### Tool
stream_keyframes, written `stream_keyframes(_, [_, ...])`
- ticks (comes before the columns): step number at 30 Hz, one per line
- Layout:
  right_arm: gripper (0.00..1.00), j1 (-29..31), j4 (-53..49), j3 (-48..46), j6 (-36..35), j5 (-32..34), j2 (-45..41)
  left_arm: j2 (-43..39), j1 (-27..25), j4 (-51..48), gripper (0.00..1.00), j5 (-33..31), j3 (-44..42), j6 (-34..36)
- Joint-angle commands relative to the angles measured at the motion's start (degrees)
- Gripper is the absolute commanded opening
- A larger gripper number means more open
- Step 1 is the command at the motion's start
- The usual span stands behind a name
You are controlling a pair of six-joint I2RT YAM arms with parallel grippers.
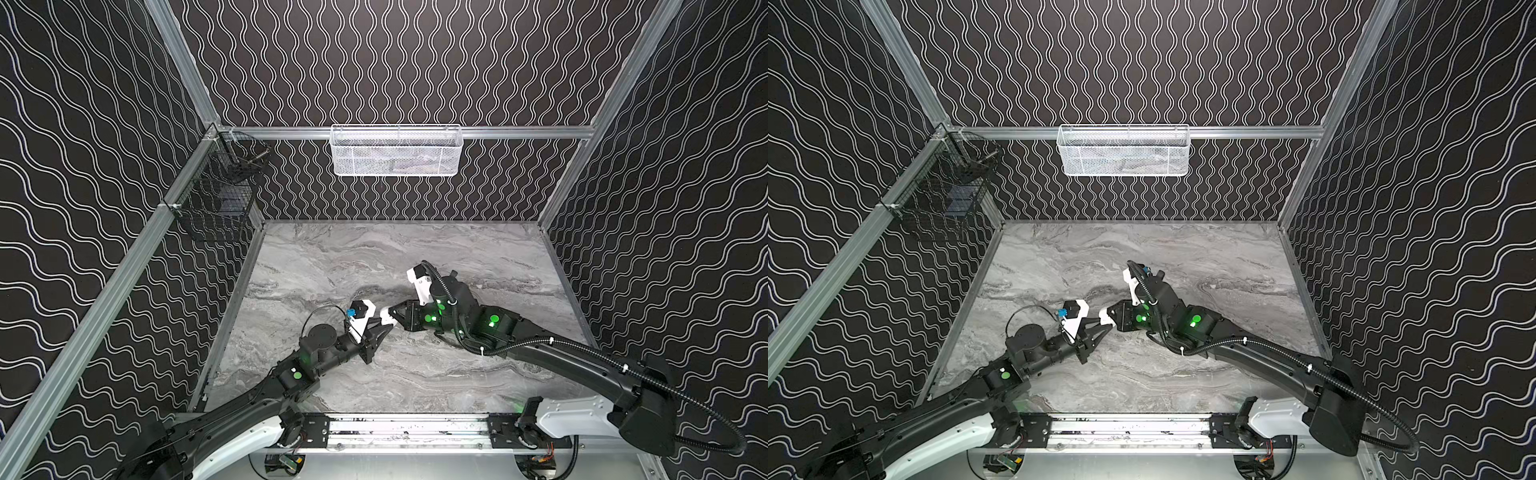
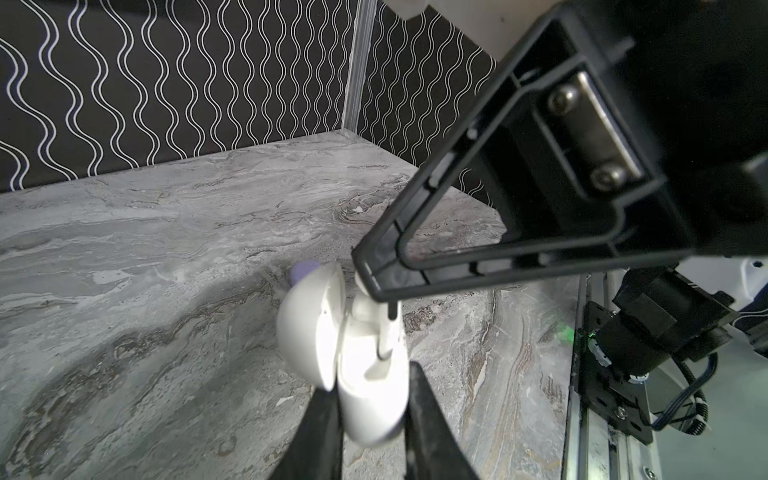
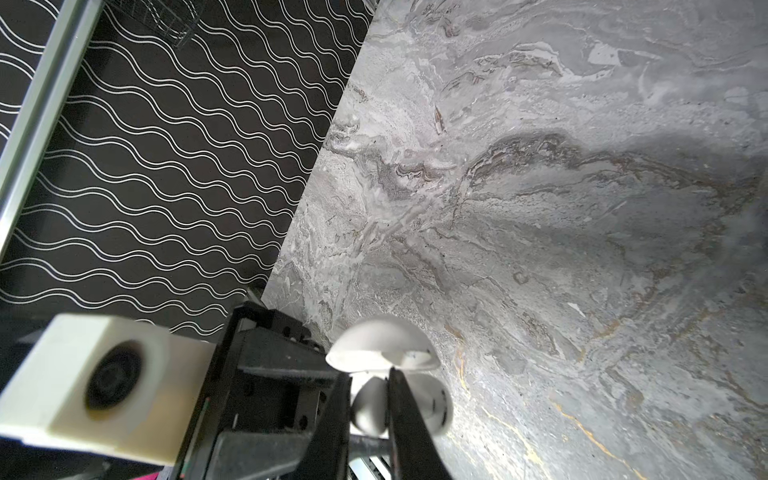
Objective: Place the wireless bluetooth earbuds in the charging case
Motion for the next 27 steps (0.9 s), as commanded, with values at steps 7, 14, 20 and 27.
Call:
stream_keyframes(7, [0.19,0.06,-0.18,0.46,-0.89,-1.52,1.94,-0.26,-0.02,2.22,0.2,0.61,0.08,1.58])
stream_keyframes(14, [0.24,0.06,-0.13,0.91,-1.42,-2.25,2.93,-0.17,0.05,3.39,0.2,1.79,-0.28,1.43])
stream_keyframes(20, [0.32,-0.02,-1.33,1.71,-1.91,-1.07,2.67,-0.68,-0.02,3.52,0.2,2.23,-0.57,1.41])
stream_keyframes(27, [0.33,-0.29,-3.03,2.78,-2.41,0.4,2.47,-0.7,0.05,3.95,0.2,2.69,-0.75,1.39])
